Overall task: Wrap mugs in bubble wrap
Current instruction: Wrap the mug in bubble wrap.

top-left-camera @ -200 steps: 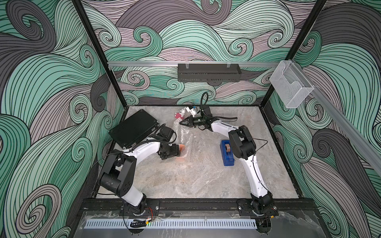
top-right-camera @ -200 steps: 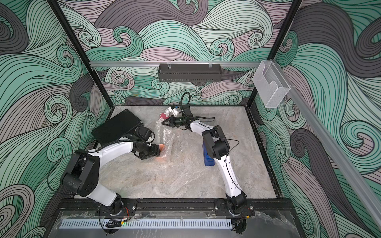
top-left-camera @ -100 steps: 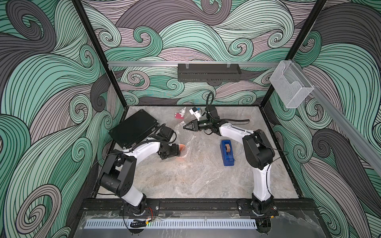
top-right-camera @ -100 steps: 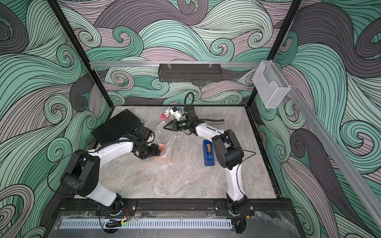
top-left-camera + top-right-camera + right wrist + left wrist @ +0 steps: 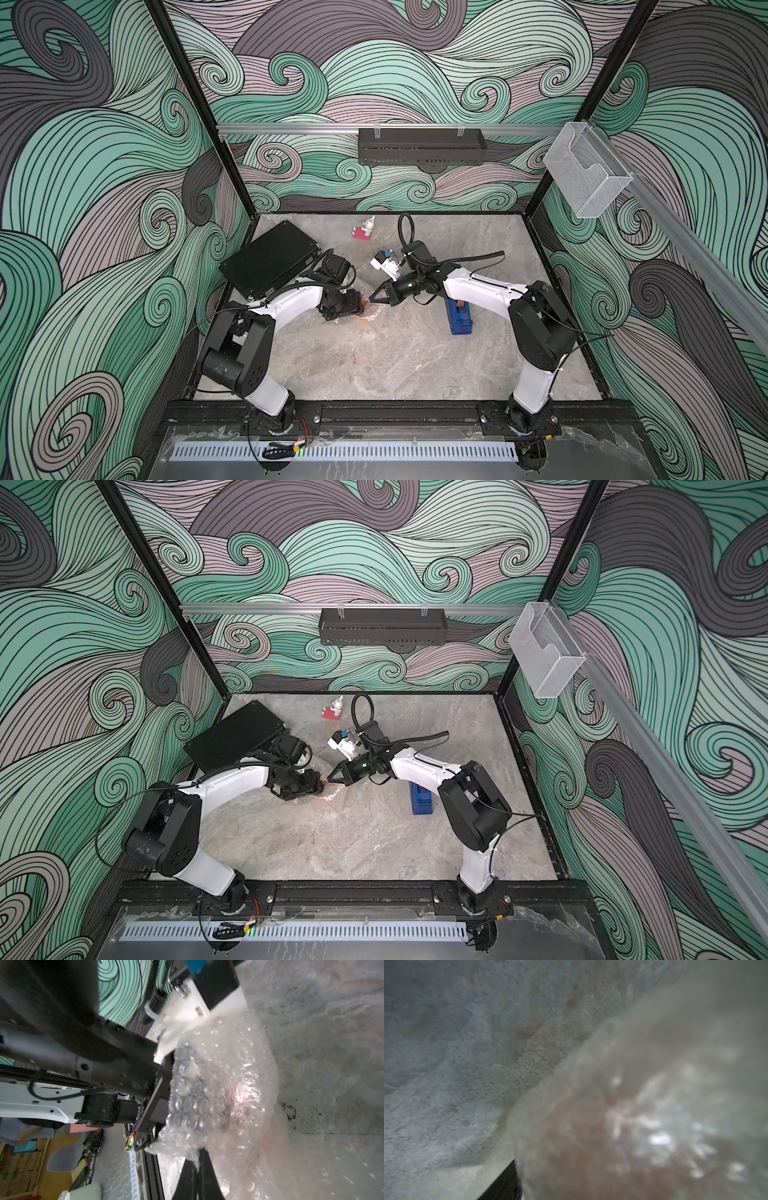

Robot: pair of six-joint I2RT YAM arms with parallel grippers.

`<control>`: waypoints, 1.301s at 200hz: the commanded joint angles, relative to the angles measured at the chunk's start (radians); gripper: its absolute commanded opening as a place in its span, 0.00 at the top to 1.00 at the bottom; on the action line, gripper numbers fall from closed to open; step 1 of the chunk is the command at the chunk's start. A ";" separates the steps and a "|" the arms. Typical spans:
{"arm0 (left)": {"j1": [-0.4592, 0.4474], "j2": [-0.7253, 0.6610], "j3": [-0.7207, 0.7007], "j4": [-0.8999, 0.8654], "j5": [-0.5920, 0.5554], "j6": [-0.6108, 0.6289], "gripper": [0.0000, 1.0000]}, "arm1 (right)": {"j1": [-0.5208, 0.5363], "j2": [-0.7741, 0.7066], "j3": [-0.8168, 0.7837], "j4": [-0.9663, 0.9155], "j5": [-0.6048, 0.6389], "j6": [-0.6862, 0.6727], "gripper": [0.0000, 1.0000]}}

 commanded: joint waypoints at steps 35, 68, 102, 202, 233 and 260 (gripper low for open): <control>-0.005 -0.045 0.017 -0.014 0.001 -0.020 0.29 | 0.033 0.068 0.027 -0.147 0.112 -0.144 1.00; -0.005 -0.141 0.016 -0.046 -0.003 -0.039 0.29 | 0.040 0.090 0.048 -0.161 0.132 -0.157 1.00; -0.004 -0.265 0.030 -0.112 -0.063 -0.071 0.33 | 0.043 0.098 0.054 -0.176 0.145 -0.170 1.00; 0.003 -0.185 0.122 -0.069 0.022 -0.085 0.21 | 0.047 0.102 0.052 -0.177 0.151 -0.180 1.00; 0.012 -0.079 0.155 -0.065 0.097 -0.081 0.21 | 0.046 0.103 0.052 -0.179 0.150 -0.180 1.00; 0.017 -0.037 0.130 -0.079 0.049 -0.072 0.25 | 0.049 0.097 0.058 -0.181 0.148 -0.180 1.00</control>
